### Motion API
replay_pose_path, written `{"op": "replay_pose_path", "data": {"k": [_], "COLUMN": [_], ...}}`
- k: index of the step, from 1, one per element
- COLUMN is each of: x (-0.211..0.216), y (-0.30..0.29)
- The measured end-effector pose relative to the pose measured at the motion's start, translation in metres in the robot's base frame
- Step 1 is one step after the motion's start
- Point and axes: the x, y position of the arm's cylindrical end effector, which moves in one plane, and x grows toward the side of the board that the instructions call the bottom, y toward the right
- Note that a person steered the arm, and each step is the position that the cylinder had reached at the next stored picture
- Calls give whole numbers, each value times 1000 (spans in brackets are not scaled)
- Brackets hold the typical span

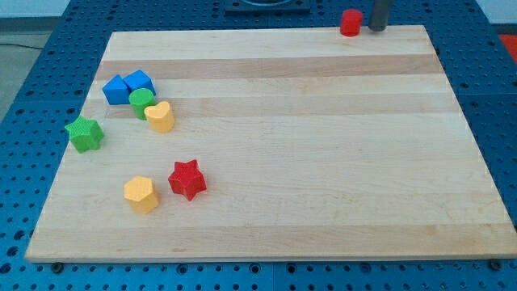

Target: Move the green star towards the bottom left of the green circle

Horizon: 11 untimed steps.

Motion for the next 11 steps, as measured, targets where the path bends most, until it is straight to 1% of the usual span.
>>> {"op": "replay_pose_path", "data": {"k": [1,2,3,4,5,6,7,8,9,10,11], "x": [13,73,110,131,61,85,105,226,237,272,279], "y": [-101,-164,-226,-304,-413,-504,-504,-501,-505,-498,-495]}}
